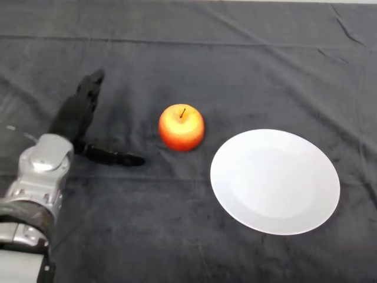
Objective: Move the apple to the plate
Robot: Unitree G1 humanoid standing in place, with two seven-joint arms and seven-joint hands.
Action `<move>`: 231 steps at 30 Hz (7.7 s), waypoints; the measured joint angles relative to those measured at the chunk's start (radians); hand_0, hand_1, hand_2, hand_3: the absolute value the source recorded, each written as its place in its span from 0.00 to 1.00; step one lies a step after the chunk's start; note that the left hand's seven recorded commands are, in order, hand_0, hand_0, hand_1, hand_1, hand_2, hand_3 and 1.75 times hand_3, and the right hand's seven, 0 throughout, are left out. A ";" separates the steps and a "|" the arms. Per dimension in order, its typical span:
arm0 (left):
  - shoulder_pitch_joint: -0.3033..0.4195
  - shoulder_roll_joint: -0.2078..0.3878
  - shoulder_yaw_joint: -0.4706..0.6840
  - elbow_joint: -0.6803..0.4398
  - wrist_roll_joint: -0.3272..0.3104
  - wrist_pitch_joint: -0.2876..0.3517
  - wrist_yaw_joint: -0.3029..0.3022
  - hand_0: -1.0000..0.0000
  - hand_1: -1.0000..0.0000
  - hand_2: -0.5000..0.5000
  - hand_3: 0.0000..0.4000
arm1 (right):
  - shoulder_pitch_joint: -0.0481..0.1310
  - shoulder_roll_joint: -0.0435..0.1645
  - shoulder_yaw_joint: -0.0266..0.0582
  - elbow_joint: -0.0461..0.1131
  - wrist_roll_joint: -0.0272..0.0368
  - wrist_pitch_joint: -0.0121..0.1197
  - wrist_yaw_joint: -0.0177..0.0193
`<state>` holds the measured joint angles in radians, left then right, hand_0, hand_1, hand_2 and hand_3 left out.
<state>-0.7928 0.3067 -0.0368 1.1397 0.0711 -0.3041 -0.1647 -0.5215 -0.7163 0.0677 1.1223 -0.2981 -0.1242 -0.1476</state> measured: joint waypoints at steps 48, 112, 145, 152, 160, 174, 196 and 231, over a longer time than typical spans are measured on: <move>-0.137 -0.134 -0.272 0.000 0.160 0.071 -0.041 1.00 0.52 0.74 0.48 | -0.001 -0.001 -0.0036 -0.004 -0.0001 0.001 0.0000; -0.258 -0.273 -0.575 -0.003 0.295 -0.042 0.056 0.00 0.09 0.45 1.00 | -0.004 -0.004 -0.0043 -0.004 0.0001 -0.002 0.0000; -0.250 -0.206 -0.721 -0.035 0.246 -0.082 0.039 1.00 1.00 0.50 0.00 | -0.006 -0.004 -0.0040 -0.003 0.0000 -0.005 0.0000; -0.250 -0.123 -0.614 -0.034 0.182 -0.111 0.029 1.00 1.00 0.50 0.00 | -0.006 -0.005 -0.0038 -0.002 -0.0003 -0.006 0.0000; -0.250 -0.043 -0.516 -0.034 0.132 -0.135 0.030 1.00 1.00 0.50 0.00 | -0.006 -0.005 -0.0038 0.001 -0.0004 -0.006 0.0000; -0.224 0.068 -0.371 -0.031 0.087 -0.169 0.047 1.00 1.00 0.50 0.00 | -0.006 -0.005 -0.0037 0.002 0.0000 -0.007 0.0000; -0.010 0.199 -0.104 0.006 -0.080 -0.189 0.052 1.00 1.00 0.50 0.00 | -0.006 -0.002 -0.0030 0.010 -0.0005 -0.006 -0.0002; 0.223 0.337 0.265 0.007 -0.311 -0.138 0.051 1.00 1.00 0.50 0.00 | -0.002 0.001 -0.0019 0.011 -0.0004 -0.005 -0.0002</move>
<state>-0.5698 0.6437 0.2278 1.1466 -0.2399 -0.4424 -0.1139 -0.5236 -0.7152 0.0658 1.1329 -0.2985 -0.1289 -0.1478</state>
